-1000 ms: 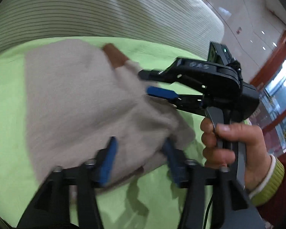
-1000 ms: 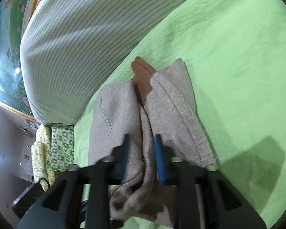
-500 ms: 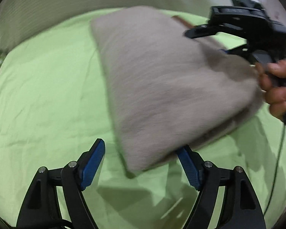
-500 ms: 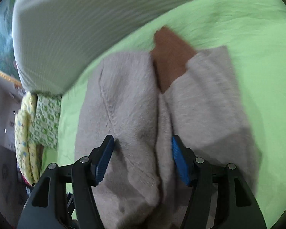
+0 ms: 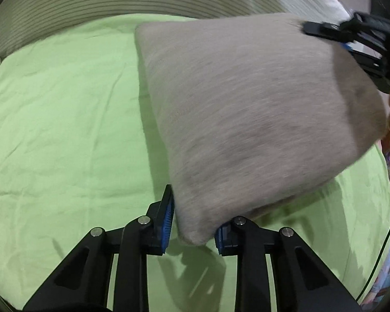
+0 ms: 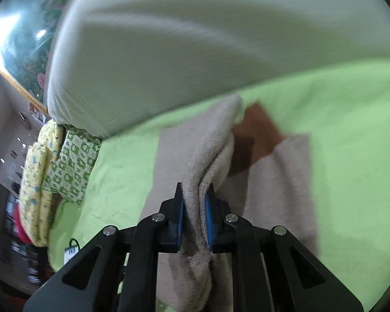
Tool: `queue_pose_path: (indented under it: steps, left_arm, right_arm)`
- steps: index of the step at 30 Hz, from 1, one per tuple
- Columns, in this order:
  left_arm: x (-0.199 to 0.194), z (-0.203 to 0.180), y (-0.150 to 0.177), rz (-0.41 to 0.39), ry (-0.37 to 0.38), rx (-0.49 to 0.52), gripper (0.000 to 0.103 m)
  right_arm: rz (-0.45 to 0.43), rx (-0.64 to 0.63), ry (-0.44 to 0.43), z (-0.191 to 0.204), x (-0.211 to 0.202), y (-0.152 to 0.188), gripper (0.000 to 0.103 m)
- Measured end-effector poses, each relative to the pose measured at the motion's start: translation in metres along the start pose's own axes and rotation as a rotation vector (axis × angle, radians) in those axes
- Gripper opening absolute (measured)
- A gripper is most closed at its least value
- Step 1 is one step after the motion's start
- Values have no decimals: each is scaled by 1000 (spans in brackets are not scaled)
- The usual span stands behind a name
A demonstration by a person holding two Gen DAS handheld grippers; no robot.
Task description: Fold small clothes
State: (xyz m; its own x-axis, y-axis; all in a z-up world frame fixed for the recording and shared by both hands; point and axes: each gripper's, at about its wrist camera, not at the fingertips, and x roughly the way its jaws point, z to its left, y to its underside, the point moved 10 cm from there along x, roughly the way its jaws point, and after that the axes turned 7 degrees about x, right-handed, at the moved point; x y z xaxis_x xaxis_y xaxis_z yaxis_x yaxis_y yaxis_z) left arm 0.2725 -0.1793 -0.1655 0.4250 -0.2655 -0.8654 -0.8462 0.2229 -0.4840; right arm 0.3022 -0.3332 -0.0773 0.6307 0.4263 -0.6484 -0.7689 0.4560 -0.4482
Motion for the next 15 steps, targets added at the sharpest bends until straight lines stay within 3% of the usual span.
queue_pose_path:
  steps: [7, 10, 15]
  left_arm:
    - [20, -2, 6, 46, -3, 38, 27]
    - [19, 2, 1, 46, 0, 42, 27]
    - [14, -6, 4, 52, 3, 35, 26]
  right_arm:
    - [76, 111, 140, -87, 34, 50, 15]
    - [50, 158, 114, -85, 33, 46, 15]
    - [-25, 49, 101, -51, 22, 11, 15]
